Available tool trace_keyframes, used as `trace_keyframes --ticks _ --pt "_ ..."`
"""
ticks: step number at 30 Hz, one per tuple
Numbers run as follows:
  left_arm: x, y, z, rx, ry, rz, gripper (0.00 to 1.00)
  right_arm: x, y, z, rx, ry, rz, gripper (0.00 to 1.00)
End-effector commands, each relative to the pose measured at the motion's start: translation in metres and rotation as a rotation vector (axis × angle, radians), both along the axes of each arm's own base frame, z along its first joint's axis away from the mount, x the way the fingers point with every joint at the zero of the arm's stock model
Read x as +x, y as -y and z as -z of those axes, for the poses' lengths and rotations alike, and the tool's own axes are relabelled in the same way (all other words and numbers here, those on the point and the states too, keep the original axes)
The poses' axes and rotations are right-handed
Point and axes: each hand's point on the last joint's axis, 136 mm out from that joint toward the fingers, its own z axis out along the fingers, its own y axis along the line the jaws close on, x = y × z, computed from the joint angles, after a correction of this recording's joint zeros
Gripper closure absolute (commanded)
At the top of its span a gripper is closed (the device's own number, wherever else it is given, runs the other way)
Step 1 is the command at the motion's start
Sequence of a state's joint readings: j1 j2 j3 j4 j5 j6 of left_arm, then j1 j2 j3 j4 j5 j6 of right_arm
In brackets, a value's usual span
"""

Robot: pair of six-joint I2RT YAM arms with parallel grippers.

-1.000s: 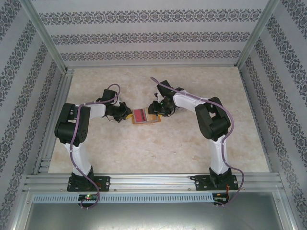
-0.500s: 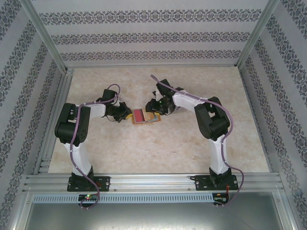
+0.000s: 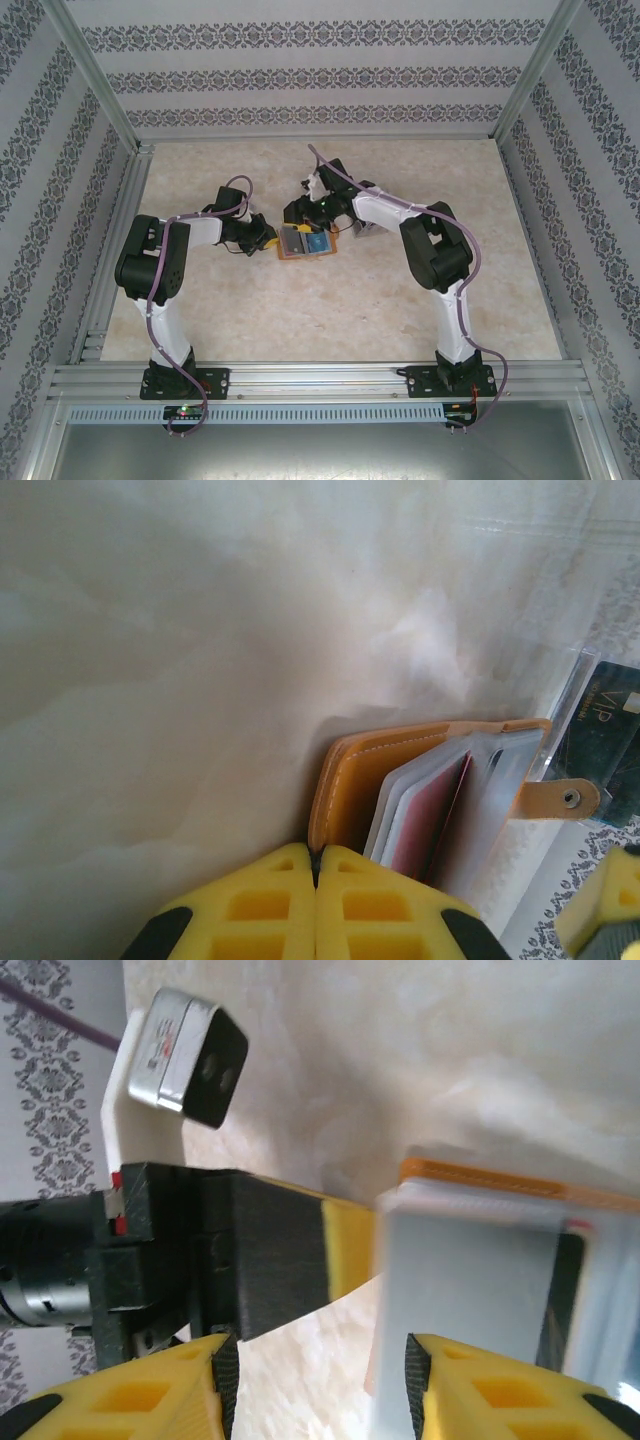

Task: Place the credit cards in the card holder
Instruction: Flip over the card slot in the card holder.

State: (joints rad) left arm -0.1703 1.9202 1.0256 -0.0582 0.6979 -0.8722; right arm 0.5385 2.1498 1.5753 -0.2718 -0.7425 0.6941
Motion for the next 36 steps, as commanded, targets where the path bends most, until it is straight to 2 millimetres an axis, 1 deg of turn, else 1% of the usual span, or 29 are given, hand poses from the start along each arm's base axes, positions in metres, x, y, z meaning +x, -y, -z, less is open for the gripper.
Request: trace_keyframes --ticks 1,6,8,11,14,19,23,25,32,36 --pt "0.007 0.006 -0.001 -0.006 0.020 0.007 0.93 -0.001 0.011 0.001 -0.065 0.010 0.018 0.50" --pt "0.006 0.005 0.000 -0.003 0.019 0.009 0.93 -0.004 0.061 0.024 -0.273 0.039 0.078 0.50" --pt "0.006 0.005 0.000 -0.003 0.020 0.009 0.93 -0.008 0.076 0.032 -0.337 0.042 0.087 0.50" --pt "0.007 0.006 0.000 -0.005 0.021 0.010 0.93 -0.012 0.089 0.040 -0.370 0.030 0.101 0.50" --pt "0.008 0.006 -0.001 -0.005 0.023 0.011 0.93 -0.014 0.095 0.046 -0.398 0.024 0.111 0.50" --pt "0.007 0.006 -0.001 -0.005 0.022 0.010 0.93 -0.015 0.091 0.052 -0.398 0.014 0.104 0.50" --pt "0.006 0.005 -0.002 -0.002 0.023 0.009 0.93 -0.015 0.086 0.053 -0.397 0.015 0.090 0.50" --pt "0.006 0.005 -0.001 -0.004 0.022 0.007 0.93 -0.015 0.080 0.053 -0.369 0.004 0.078 0.50" --pt "0.006 0.005 -0.001 -0.006 0.023 0.001 0.93 -0.011 0.056 0.037 -0.273 0.019 0.054 0.50" --pt "0.007 0.006 -0.001 -0.007 0.022 0.000 0.93 -0.006 0.041 0.028 -0.182 0.009 0.054 0.50"
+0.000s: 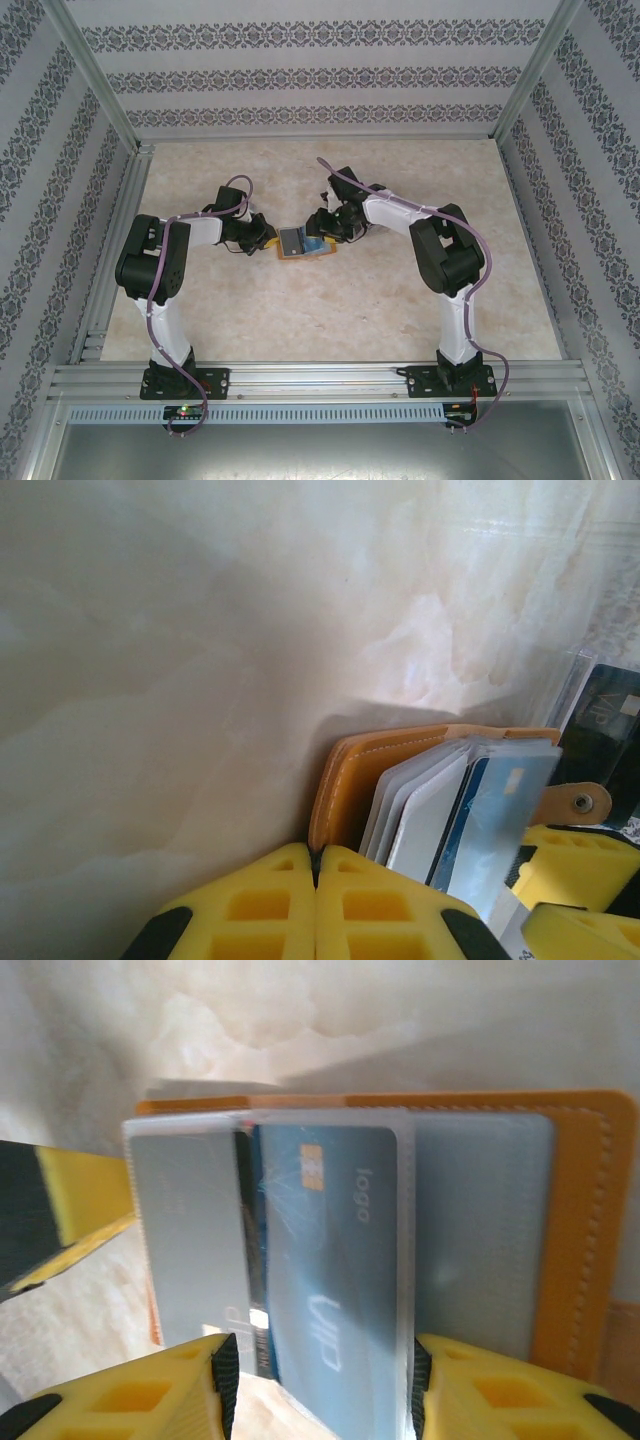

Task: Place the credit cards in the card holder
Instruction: Flip over the card slot in the card holder.

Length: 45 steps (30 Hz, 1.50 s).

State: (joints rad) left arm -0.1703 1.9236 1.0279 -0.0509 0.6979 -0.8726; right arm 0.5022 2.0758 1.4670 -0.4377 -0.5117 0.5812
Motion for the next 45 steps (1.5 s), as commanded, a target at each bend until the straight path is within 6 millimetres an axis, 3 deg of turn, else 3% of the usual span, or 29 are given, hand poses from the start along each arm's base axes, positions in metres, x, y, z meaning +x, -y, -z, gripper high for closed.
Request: trace_keyframes --ticks 1,9,12,18,25,30,36,40,45 --pt "0.005 0.006 0.000 -0.005 0.016 0.001 0.93 0.006 -0.027 -0.014 0.131 -0.002 -0.022 0.50" --pt "0.004 0.006 0.000 -0.007 0.014 0.001 0.93 0.010 -0.060 -0.046 0.308 -0.009 -0.066 0.50" --pt "0.005 0.006 0.000 -0.007 0.016 0.000 0.93 0.010 -0.060 -0.047 0.304 -0.009 -0.069 0.49" --pt "0.005 0.006 0.001 -0.005 0.016 0.004 0.93 0.010 -0.047 -0.034 0.260 -0.022 -0.039 0.49" --pt "0.004 0.005 0.000 0.002 0.016 0.010 0.92 0.014 -0.010 -0.016 0.126 0.001 0.016 0.49" --pt "0.001 -0.001 -0.002 0.045 0.016 0.006 0.84 0.010 0.010 -0.003 0.073 -0.015 0.040 0.49" --pt "0.003 -0.007 -0.012 0.089 0.038 0.004 0.70 0.005 0.012 0.007 0.071 -0.043 0.038 0.49" --pt "0.005 -0.014 -0.021 0.120 0.061 -0.016 0.68 0.004 0.011 0.004 0.066 -0.034 0.035 0.49" --pt "0.015 -0.009 -0.047 0.102 0.118 -0.012 0.68 0.005 0.021 -0.005 0.006 0.009 0.031 0.49"
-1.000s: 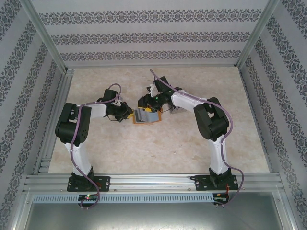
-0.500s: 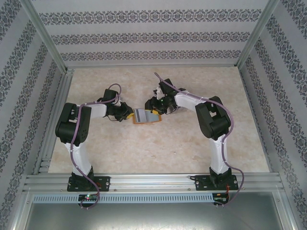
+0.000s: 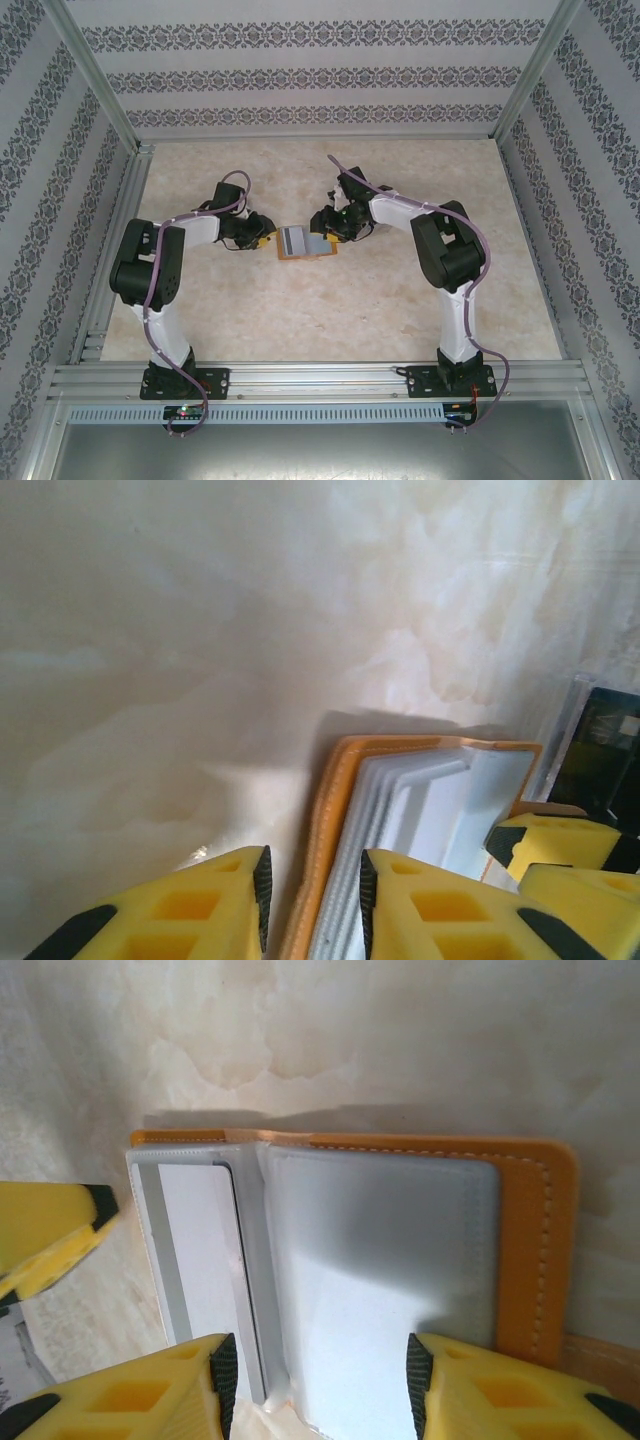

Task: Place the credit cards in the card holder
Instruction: Flip over the card slot in the card holder, then rotate the card holder at the center of the table.

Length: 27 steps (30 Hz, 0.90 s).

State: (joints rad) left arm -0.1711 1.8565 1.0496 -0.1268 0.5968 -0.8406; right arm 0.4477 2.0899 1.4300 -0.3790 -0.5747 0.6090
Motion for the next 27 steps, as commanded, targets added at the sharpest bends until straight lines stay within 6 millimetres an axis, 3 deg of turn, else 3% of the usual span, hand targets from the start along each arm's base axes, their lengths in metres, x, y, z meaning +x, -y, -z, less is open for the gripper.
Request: trace_keyframes --ticks 1,7,11,16,22,24,27 --pt "0.010 0.008 -0.034 0.010 0.077 0.028 0.68 -0.005 0.010 -0.014 -0.068 0.055 -0.019 0.49" --pt "0.018 0.031 -0.052 0.004 0.116 0.090 0.69 -0.005 0.015 -0.019 -0.071 0.064 -0.013 0.49" --pt "0.031 0.041 -0.046 -0.008 0.110 0.112 0.68 -0.003 0.017 -0.028 -0.047 0.072 -0.001 0.50" --pt "0.056 0.049 -0.043 0.010 0.113 0.170 0.68 -0.029 0.010 -0.032 -0.020 0.016 -0.092 0.62" --pt "0.071 0.058 -0.025 0.009 0.072 0.234 0.69 -0.074 0.010 -0.003 -0.063 -0.080 -0.157 0.67" --pt "0.069 0.059 -0.018 0.004 0.053 0.245 0.70 -0.080 0.011 0.009 -0.080 -0.097 -0.148 0.67" --pt "0.061 0.058 -0.009 0.005 0.026 0.257 0.71 -0.073 0.017 0.018 -0.130 -0.073 -0.122 0.67"
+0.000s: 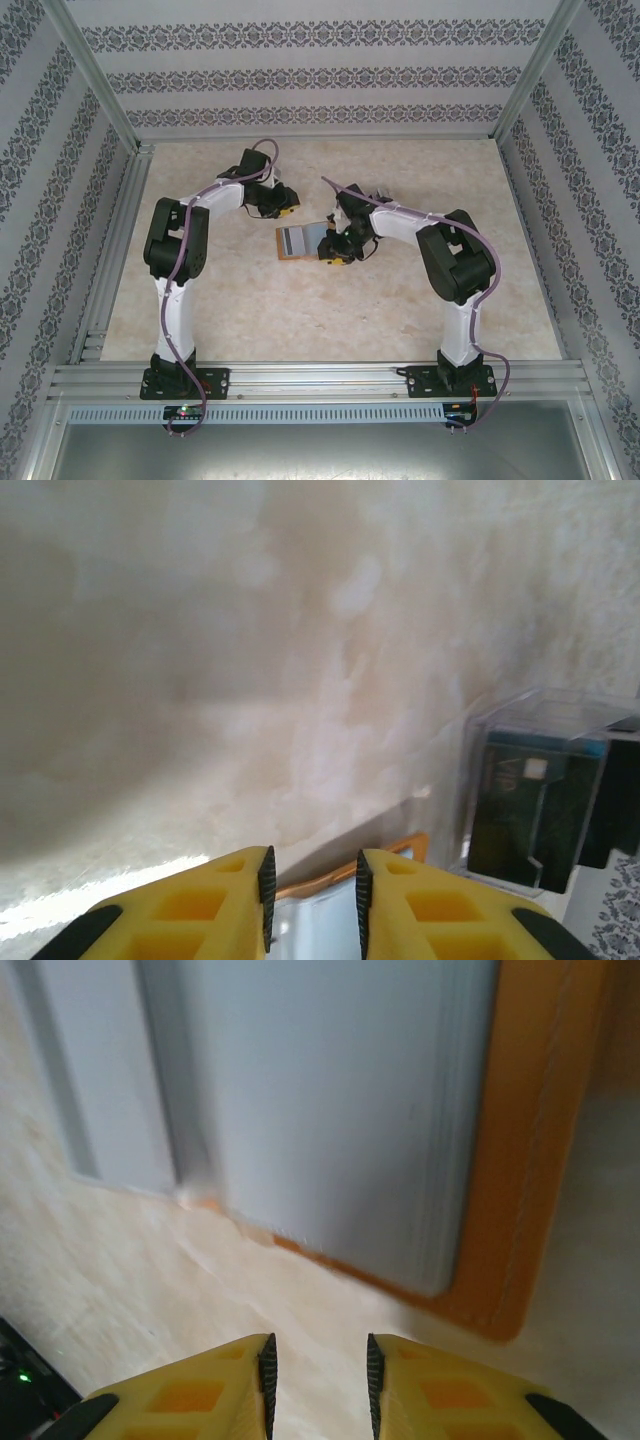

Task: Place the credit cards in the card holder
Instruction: Rotate the card holder at the center of the table.

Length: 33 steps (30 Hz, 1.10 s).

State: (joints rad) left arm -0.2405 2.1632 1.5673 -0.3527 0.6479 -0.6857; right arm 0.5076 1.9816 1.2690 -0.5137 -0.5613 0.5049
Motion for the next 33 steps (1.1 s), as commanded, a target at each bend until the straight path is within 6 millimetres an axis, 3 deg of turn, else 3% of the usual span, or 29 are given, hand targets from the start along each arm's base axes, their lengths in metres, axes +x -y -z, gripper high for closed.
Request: trace_keyframes --ticks 1,9,17,22,28,33 --pt "-0.018 0.001 0.009 0.000 -0.053 0.053 0.71 0.011 0.006 0.005 -0.047 0.040 0.022 0.66" --pt "-0.063 -0.015 0.023 0.026 -0.121 0.057 0.74 0.072 0.007 -0.007 -0.032 0.134 0.075 0.66" --pt "-0.096 -0.025 0.015 0.022 -0.133 0.006 0.76 0.115 -0.024 -0.010 0.066 0.136 0.057 0.65" --pt "-0.111 -0.021 0.006 0.014 -0.135 -0.002 0.76 0.122 -0.051 -0.007 0.115 0.108 0.015 0.65" --pt "-0.124 -0.006 0.003 0.003 -0.142 0.008 0.76 0.113 -0.084 -0.005 0.147 0.070 -0.071 0.65" --pt "-0.126 0.011 -0.005 -0.017 -0.136 0.024 0.76 0.112 -0.091 -0.016 0.152 0.093 -0.101 0.62"
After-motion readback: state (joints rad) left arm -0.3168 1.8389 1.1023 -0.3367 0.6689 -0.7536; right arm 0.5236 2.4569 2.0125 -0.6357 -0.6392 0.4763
